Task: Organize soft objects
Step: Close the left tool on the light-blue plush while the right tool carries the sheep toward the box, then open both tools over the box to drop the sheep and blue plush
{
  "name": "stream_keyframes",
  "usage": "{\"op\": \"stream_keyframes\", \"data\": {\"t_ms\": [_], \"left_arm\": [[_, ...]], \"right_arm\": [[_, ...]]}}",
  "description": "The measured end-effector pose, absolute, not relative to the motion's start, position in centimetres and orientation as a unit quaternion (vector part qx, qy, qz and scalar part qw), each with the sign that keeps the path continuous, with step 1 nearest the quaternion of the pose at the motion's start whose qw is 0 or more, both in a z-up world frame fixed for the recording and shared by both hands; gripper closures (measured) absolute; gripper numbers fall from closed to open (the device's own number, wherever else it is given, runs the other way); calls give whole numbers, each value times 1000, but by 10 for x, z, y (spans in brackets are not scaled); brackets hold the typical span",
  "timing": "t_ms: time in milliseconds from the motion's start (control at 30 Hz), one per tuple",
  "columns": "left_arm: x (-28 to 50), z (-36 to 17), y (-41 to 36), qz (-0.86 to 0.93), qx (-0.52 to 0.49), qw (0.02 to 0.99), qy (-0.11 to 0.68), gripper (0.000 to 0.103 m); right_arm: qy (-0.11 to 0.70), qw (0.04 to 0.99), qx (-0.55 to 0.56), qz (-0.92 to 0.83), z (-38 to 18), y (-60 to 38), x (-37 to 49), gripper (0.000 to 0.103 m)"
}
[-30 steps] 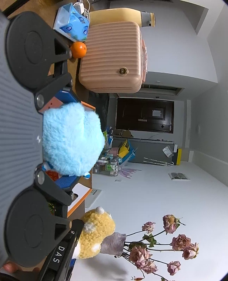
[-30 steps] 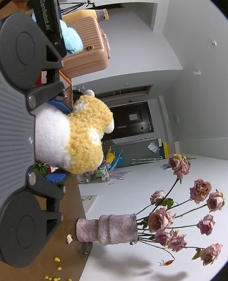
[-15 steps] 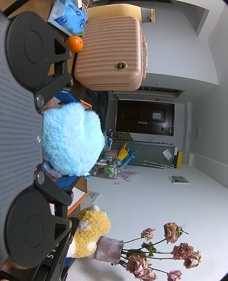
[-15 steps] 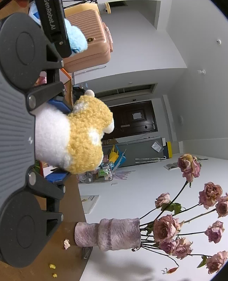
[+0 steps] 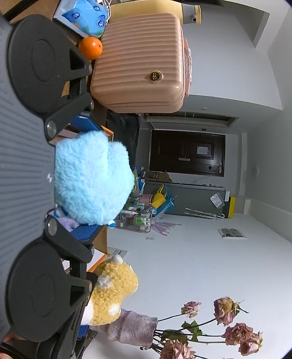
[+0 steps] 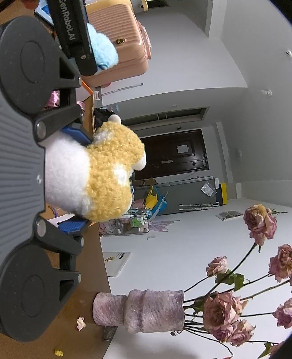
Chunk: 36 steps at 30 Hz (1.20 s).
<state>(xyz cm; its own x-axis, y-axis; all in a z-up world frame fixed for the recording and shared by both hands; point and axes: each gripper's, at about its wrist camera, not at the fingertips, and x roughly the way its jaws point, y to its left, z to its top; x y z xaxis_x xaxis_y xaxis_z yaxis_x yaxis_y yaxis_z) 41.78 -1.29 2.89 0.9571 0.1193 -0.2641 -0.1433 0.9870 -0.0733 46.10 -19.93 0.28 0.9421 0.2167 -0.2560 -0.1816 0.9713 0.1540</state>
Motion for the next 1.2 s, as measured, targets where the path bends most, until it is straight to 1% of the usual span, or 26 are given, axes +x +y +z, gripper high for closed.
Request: {"op": "stream_keyframes", "data": {"t_ms": [733, 1200], "left_arm": [[476, 22, -1, 84, -48, 985, 142, 21], [505, 12, 2, 98, -45, 980, 168, 21]], "right_arm": [[175, 979, 36, 102, -2, -185, 528, 36], [217, 972, 14, 93, -8, -176, 561, 36]]}}
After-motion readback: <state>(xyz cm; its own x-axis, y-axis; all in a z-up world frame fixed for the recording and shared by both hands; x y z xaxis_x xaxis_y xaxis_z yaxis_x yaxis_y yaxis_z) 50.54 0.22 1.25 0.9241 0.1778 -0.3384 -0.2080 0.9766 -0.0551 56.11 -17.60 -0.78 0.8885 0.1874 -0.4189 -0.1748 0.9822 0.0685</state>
